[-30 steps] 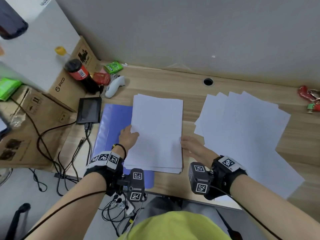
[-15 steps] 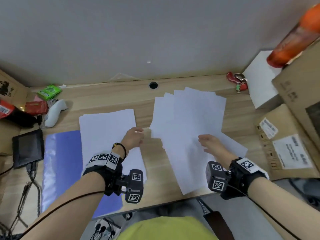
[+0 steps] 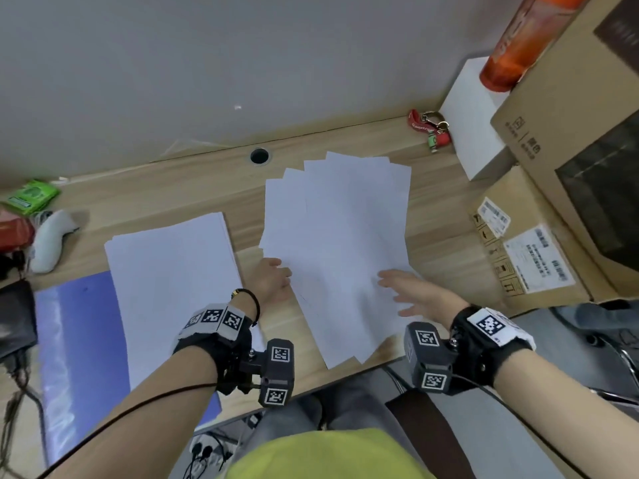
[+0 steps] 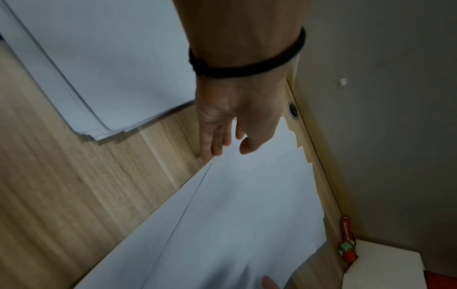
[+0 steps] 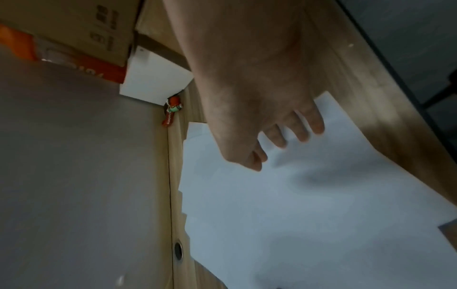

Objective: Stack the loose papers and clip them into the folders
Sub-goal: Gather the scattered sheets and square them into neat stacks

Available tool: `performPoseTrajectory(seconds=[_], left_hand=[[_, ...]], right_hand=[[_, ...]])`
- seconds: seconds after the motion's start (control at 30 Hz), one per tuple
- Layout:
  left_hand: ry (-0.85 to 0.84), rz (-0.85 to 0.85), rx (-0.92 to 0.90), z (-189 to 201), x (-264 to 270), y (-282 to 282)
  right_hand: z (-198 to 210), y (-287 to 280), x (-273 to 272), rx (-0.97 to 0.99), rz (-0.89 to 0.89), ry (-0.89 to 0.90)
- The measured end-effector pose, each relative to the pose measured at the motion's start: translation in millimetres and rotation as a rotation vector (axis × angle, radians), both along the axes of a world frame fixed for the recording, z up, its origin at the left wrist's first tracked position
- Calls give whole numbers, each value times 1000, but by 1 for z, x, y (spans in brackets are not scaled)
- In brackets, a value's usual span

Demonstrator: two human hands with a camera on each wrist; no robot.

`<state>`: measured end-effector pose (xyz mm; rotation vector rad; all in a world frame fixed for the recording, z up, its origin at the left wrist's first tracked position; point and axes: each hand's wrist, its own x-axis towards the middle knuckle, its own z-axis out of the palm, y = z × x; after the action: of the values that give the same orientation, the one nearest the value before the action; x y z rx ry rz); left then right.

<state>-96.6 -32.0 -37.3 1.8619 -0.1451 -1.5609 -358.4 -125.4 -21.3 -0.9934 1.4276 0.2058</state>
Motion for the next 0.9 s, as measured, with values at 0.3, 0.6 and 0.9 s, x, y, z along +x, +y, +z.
performPoseTrajectory(seconds=[0.3,0.6,0.9], left_hand=[[20,-9,45,-1,9,10],[143,-29,-76,-11,-10,8],[80,-82,-12,-16,-26,1]], right_hand=[[-17,-21,-7,-305,-67,200],[-24,7,1,-254,-130,131],[-24,20,0,-122,-98,21]])
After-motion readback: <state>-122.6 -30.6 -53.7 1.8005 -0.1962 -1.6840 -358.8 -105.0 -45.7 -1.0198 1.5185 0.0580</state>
